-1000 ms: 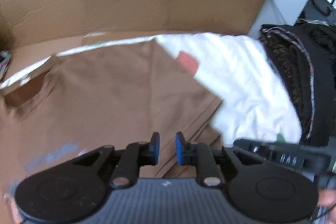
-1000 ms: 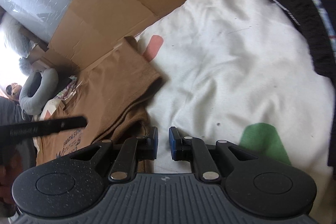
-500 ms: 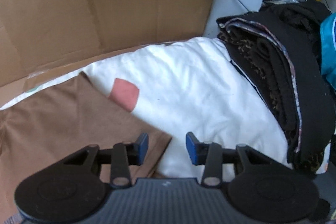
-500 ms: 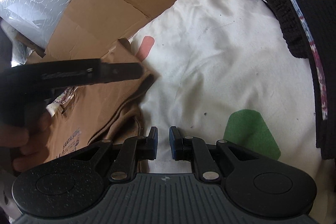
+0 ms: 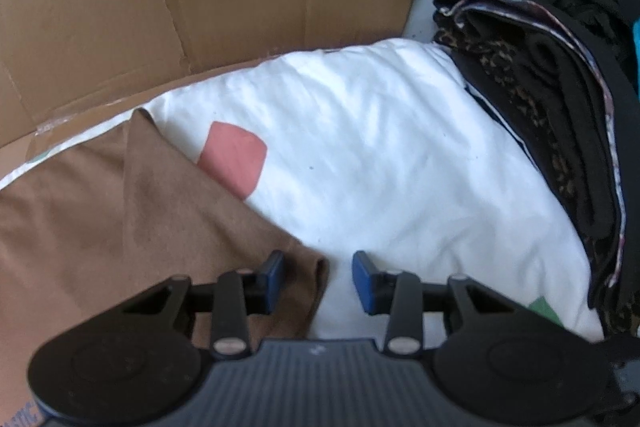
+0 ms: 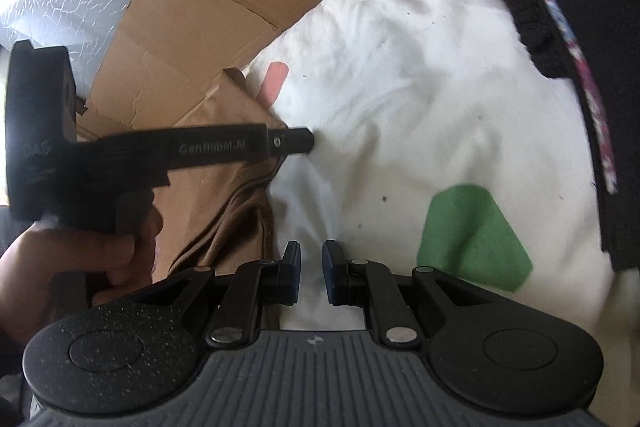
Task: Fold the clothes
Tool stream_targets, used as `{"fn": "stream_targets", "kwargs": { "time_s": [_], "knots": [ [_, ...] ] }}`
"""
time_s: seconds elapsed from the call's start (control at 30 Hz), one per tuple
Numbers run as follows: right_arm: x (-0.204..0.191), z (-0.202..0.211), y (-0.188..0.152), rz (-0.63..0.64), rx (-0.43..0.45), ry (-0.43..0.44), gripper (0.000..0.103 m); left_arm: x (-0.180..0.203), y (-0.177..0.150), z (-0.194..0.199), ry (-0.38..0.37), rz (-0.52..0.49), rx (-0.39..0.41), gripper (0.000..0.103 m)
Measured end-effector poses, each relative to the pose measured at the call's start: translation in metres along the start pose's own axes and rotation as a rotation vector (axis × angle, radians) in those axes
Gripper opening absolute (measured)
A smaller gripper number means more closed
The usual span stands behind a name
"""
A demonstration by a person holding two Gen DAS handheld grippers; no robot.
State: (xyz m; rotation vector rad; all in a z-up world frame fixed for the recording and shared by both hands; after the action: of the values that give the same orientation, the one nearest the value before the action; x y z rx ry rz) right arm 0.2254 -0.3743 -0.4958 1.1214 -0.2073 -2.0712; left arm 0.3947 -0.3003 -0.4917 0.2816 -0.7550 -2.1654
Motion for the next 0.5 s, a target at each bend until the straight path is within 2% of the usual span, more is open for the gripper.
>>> {"fn": "stream_targets", "kwargs": {
  "time_s": [0.07,0.13,0.2,0.3,0.37,0.5],
  "knots": [
    [0.001,0.003,-0.002,-0.007,0.000,-0.002,0.018,-0.003,0.001,-0.001,0.009,0.010,0.008,0.025],
    [0.001,0.004,-0.001,-0.008,-0.006,-0.010,0.018,-0.010,0.003,0.000,0.010,0.041,0.003,0.004],
    [0.000,0.007,0.003,-0.007,-0.011,-0.029,0.018,-0.020,0.007,0.002,-0.007,0.091,-0.004,0.004],
    [-0.002,0.013,0.012,-0.001,-0.008,-0.048,0.020,-0.027,0.016,0.012,-0.019,0.087,0.001,0.004],
    [-0.005,0.017,0.019,0.015,-0.008,-0.062,0.025,-0.032,0.022,0.020,-0.035,0.080,-0.002,0.004],
    [-0.012,0.025,0.034,0.042,0.003,-0.082,0.025,-0.049,0.033,0.036,-0.051,0.093,-0.009,0.003]
  ]
}}
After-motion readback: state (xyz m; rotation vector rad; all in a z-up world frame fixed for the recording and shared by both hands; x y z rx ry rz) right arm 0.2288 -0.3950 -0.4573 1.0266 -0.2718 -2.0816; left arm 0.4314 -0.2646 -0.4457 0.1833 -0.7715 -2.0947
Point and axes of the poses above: each gripper's, at about its wrist camera, not at the fingertips, and z roughly against the way its jaws point, x to its right, y to its top, the point moved 4 cm from there along -z, roughly the way its jaws point, and after that the axes turned 6 degrees about x, right-handed, at the moved point
